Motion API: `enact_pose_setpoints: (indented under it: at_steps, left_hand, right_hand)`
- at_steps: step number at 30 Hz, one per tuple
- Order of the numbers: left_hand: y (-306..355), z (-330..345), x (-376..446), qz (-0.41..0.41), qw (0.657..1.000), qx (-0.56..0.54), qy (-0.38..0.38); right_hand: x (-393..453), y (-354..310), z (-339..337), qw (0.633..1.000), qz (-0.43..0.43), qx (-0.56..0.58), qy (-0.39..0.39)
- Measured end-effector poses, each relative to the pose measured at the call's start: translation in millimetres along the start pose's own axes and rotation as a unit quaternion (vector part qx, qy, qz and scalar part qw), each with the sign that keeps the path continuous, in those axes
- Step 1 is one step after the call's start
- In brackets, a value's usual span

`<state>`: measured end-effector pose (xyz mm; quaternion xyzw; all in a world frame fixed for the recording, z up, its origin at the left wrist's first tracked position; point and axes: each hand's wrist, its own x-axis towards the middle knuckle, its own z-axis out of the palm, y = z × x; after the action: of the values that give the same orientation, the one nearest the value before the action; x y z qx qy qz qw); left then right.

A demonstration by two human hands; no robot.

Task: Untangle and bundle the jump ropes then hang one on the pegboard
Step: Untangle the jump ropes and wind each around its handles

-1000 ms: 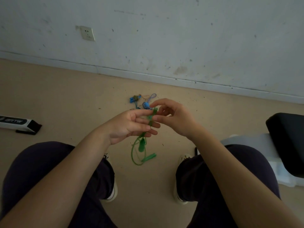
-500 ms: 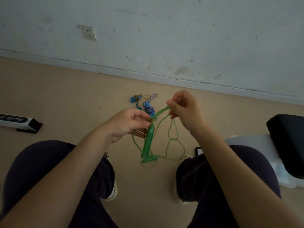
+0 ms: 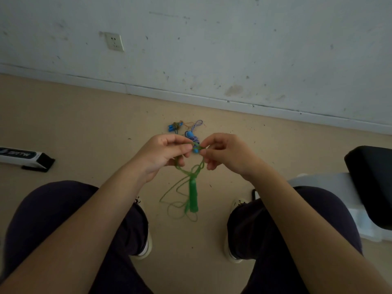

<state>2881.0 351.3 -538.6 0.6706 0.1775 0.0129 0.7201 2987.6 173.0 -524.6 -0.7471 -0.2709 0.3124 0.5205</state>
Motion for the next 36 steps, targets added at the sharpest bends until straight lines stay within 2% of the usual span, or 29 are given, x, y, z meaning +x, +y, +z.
enact_pose_setpoints:
  at_steps: [4,7,9,13,15,17,20,23,25,29,33,36]
  left_hand:
    - [-1,-8,2,-0.004,0.995,0.096,-0.011]
    - [2,-18,2,0.001,0.991,0.129,-0.023]
    - [4,-22,1,0.012,0.993,0.114,-0.024]
    - [4,-22,-3,0.018,0.996,0.079,-0.032]
    - [4,-18,-4,0.025,0.999,0.018,-0.033]
    - [5,-13,-5,0.031,0.997,-0.065,-0.040]
    - [4,-5,-6,0.031,0.983,-0.162,-0.081]
    - [4,-1,-7,0.034,0.974,-0.202,-0.101]
    - [4,-2,-6,0.040,0.979,-0.182,-0.081]
    - [0,-7,-2,0.045,0.998,-0.038,0.000]
    - [-3,-8,-3,0.020,0.998,0.052,-0.028]
    - [-2,-8,-2,0.015,0.998,0.058,-0.011]
  right_hand:
    - [-2,-3,-3,0.991,-0.022,-0.112,0.071]
    - [-3,-5,-10,0.993,-0.022,-0.079,0.087]
    - [-3,-5,-11,0.997,-0.027,-0.039,0.068]
    - [-1,2,-14,0.996,-0.026,-0.037,0.073]
    - [-2,2,-18,0.999,-0.029,-0.028,0.037]
    - [-5,0,-15,0.999,-0.017,-0.020,-0.034]
    - [-6,0,0,0.987,0.008,-0.075,-0.139]
    - [-4,1,11,0.981,0.017,-0.107,-0.161]
    - [-3,0,10,0.984,0.015,-0.111,-0.135]
    - [-1,-1,2,0.995,-0.035,-0.064,-0.062]
    - [-1,-1,2,0.994,-0.060,0.078,-0.037]
    - [-1,-1,-2,0.994,-0.049,0.098,-0.024]
